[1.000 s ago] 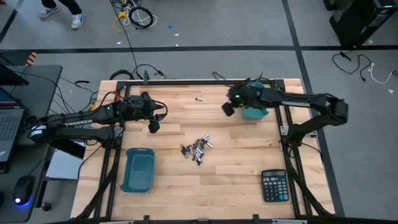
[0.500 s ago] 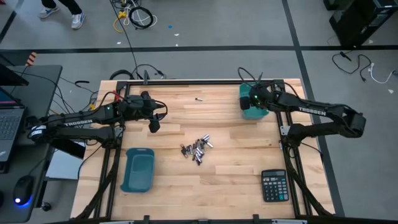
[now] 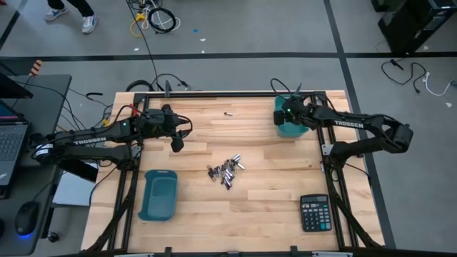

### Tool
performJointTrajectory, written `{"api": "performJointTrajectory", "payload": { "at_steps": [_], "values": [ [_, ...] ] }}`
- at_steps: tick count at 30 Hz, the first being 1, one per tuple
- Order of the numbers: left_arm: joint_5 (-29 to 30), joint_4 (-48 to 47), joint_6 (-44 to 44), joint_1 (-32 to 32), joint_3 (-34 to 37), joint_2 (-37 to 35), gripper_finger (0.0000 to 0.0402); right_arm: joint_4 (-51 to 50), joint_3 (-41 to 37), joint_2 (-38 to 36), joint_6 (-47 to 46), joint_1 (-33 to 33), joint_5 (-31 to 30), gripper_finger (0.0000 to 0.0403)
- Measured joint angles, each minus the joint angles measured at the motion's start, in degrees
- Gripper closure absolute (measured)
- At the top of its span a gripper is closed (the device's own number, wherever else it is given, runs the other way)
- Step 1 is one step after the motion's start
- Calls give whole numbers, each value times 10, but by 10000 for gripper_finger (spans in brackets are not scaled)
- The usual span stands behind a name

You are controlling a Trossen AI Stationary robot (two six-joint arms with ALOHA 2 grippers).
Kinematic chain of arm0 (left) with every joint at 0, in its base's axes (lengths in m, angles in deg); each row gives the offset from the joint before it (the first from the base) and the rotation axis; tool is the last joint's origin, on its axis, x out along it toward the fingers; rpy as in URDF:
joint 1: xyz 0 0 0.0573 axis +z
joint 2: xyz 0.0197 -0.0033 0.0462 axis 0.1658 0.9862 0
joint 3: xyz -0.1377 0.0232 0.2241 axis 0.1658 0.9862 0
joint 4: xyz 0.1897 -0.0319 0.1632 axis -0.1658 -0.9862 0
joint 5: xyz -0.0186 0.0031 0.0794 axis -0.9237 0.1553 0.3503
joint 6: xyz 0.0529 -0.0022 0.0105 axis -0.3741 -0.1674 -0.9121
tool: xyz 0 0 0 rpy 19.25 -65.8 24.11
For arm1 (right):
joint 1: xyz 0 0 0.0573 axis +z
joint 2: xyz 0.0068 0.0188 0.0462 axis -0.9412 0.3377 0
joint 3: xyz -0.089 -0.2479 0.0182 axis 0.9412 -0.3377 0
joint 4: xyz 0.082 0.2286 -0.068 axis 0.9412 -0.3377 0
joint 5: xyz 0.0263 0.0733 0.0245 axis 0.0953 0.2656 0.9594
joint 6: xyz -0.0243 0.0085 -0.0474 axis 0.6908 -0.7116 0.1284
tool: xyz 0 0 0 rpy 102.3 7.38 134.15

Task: Sort batteries
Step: Put the black battery into the green bin

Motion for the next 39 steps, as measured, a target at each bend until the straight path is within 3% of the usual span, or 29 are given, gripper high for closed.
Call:
{"api": "performJointTrajectory", "payload": {
  "at_steps": [39],
  "values": [
    [-1,-5,0,0,0,0,220,40,0,10,12,0,-2,341]
  ]
}}
